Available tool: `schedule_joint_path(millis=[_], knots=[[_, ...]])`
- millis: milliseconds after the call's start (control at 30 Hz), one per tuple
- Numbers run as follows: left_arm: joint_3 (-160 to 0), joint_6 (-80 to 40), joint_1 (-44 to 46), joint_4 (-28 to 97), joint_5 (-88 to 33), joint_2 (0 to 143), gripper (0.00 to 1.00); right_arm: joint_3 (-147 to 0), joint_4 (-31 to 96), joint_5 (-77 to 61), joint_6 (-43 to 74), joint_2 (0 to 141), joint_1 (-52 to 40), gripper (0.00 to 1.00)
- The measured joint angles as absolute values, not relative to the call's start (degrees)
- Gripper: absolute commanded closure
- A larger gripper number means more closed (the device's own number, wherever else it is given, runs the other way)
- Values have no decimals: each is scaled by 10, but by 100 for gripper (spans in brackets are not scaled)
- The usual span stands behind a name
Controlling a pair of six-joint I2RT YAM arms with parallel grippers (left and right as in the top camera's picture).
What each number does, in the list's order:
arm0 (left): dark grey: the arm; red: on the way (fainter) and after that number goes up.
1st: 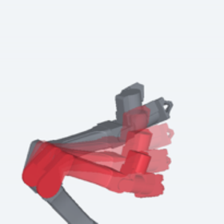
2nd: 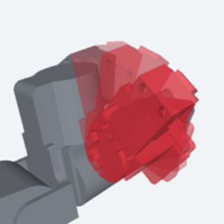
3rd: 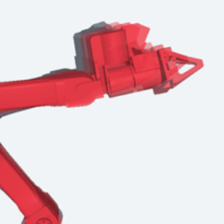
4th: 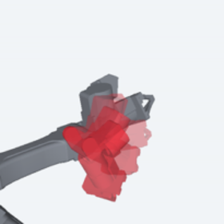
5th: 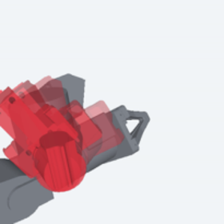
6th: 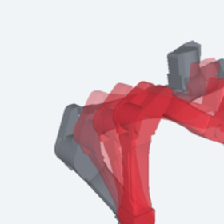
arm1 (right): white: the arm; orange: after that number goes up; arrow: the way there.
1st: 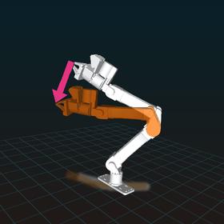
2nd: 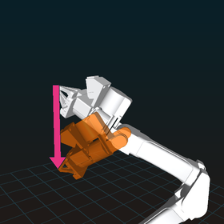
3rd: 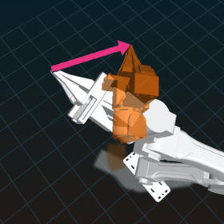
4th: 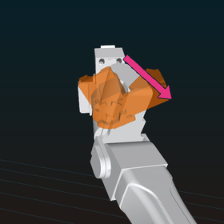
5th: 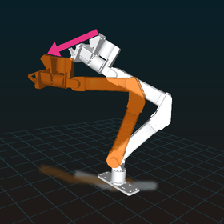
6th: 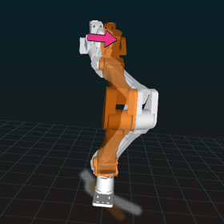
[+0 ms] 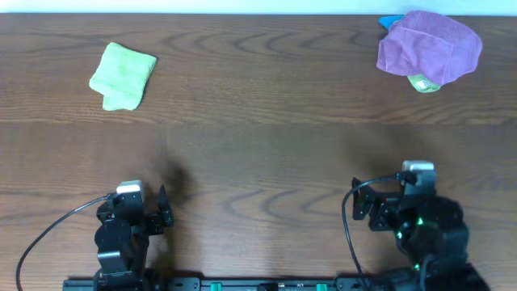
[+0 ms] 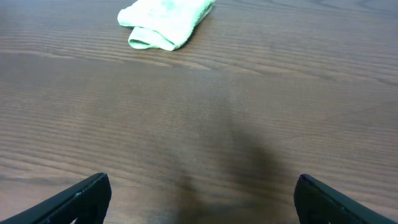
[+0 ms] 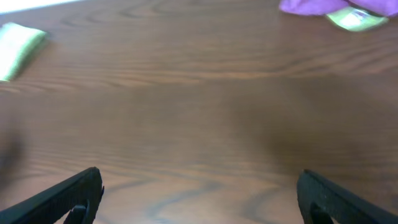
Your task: Fold the cloth
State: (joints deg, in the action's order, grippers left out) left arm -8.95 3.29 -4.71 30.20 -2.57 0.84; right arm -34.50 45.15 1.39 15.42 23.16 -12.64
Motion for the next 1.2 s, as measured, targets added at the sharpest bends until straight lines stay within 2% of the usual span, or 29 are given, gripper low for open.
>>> schedule_joint_path(millis=[267, 500, 1200], knots=[[-90, 33, -47, 302, -26, 8, 5, -185, 389, 33, 108, 113, -57, 1], [-90, 33, -47, 302, -26, 8, 5, -113, 371, 28, 62, 51, -13, 1], [-90, 33, -47, 302, -26, 8, 5, -96, 383, 6, 18, 28, 14, 1]])
